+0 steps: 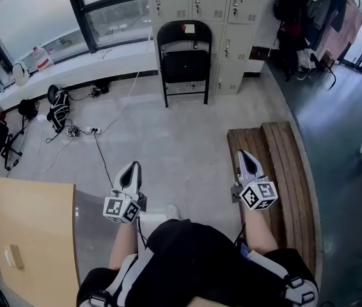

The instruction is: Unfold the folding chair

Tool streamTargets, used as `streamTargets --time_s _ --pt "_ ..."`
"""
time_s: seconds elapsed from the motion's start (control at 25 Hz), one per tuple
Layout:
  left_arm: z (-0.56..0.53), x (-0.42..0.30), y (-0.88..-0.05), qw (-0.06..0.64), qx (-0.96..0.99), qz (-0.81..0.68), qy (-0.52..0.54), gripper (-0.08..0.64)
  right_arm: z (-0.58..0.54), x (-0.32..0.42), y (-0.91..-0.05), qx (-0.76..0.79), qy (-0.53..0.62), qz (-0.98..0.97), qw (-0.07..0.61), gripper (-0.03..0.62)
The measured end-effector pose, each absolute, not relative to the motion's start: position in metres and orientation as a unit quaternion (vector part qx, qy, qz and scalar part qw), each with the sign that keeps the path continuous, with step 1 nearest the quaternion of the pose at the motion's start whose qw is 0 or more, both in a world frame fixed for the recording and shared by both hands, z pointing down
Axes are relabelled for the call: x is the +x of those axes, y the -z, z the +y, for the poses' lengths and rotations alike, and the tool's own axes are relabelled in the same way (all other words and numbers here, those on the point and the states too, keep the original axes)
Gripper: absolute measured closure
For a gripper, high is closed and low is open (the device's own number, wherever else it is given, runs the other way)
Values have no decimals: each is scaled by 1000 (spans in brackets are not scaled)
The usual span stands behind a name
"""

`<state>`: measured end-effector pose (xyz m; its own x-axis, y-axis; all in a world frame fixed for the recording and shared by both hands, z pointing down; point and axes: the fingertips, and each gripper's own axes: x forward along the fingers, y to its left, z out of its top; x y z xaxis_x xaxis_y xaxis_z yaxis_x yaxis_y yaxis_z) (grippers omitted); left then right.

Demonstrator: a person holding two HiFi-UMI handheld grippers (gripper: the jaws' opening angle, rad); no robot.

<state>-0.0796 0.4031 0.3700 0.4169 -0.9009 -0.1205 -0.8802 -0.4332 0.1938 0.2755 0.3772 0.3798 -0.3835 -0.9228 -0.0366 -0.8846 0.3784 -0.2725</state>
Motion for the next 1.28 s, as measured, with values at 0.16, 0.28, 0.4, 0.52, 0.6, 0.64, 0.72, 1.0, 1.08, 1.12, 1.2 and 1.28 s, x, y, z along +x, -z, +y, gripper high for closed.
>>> streamTargets --time_s 0.16,0.28,0.4,0.52,0.6,0.64,0.72,1.0,1.08,1.12,1.2,1.28 --pt "354 -105 -366 53 846 -521 104 559 327 247 -372 -556 96 820 92 586" --pt "320 -125 -366 51 846 -520 103 559 290 234 -372 -578 93 805 98 586" --pt "293 -145 -366 53 846 -519 107 558 258 220 -376 -588 101 797 97 586" --pt "271 -159 -371 57 846 -518 111 560 230 205 -380 -592 100 795 84 582" --pt "257 -171 -379 60 844 -522 105 560 215 194 -382 -598 100 791 84 565" --pt "251 -178 -383 63 842 -525 101 559 210 190 -383 -601 101 788 86 563" --pt "238 -184 -391 70 840 -529 96 560 200 188 -384 -607 103 783 87 561" --pt "175 -171 -402 78 842 -526 90 560 137 197 -391 -608 108 782 80 559" --pt "154 -170 -404 73 837 -535 94 560 108 195 -392 -600 103 789 85 550" --pt "142 -169 -405 72 834 -539 97 559 92 193 -393 -594 99 794 84 549" --pt "119 -164 -405 68 830 -545 99 560 60 192 -393 -583 93 803 80 551" --pt "94 -161 -401 63 827 -549 98 560 27 191 -393 -576 92 808 80 554"
